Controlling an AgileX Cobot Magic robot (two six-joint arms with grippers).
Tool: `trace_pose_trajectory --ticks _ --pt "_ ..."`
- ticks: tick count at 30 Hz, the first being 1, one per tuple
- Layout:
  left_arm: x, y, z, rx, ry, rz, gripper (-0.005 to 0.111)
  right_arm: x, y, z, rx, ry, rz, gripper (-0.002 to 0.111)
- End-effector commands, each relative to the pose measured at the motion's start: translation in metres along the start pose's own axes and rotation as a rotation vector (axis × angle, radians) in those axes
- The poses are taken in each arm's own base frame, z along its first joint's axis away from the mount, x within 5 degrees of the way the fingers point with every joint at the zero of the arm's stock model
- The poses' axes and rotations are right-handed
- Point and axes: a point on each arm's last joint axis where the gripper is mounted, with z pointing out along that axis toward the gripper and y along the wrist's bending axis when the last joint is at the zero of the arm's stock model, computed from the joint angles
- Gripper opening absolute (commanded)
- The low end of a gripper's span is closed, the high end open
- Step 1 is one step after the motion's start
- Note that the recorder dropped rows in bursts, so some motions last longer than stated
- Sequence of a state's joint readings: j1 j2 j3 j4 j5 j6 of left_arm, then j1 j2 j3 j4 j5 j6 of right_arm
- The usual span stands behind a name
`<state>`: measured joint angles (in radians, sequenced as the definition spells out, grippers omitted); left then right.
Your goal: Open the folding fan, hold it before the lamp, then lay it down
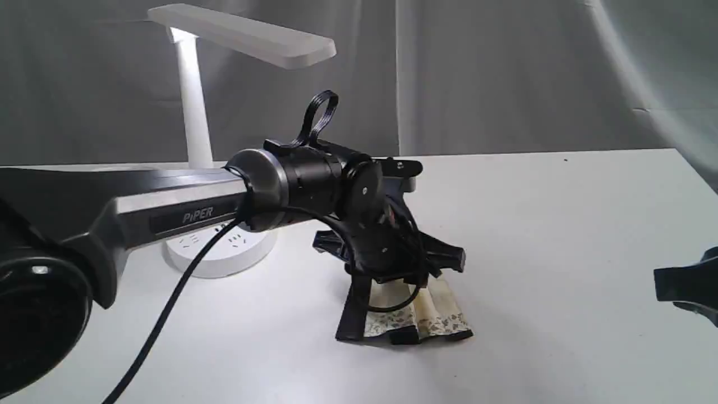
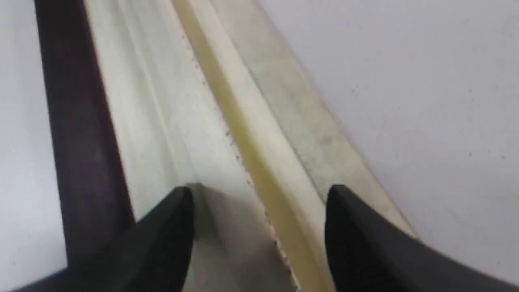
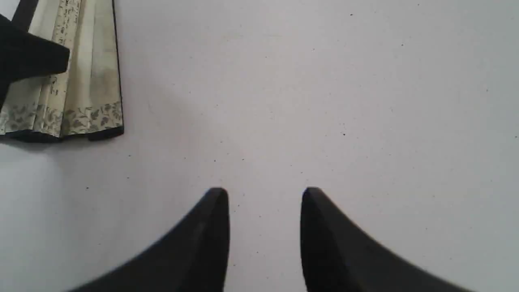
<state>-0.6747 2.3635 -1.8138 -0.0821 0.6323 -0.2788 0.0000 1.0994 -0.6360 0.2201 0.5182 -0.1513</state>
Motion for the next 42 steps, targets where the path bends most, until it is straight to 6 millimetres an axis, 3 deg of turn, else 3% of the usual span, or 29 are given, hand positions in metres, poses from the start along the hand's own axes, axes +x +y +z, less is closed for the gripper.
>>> trace_pose_trajectory --ticks 1,5,11,29,42 --pt "-0.005 -0.004 -0.001 0.023 -0.053 -0.014 0.049 -0.003 0.000 0.000 0.001 -0.017 -0.003 0.030" --pt "-0.005 0.001 -0.001 -0.043 -0.056 0.075 0.051 -0.003 0.000 0.000 0.001 -0.017 -0.003 0.030" --pt "-0.007 0.003 -0.001 -0.065 -0.071 0.095 0.065 -0.003 0.000 0.000 0.001 -0.017 -0.003 0.030" --pt "0.015 -0.005 0.028 -0.168 -0.008 0.210 0.064 -0.003 0.000 0.000 0.002 -0.021 -0.003 0.030" --pt "0.032 -0.009 0.027 -0.090 0.195 0.664 0.064 -0.003 0.000 0.000 0.002 -0.021 -0.003 0.030"
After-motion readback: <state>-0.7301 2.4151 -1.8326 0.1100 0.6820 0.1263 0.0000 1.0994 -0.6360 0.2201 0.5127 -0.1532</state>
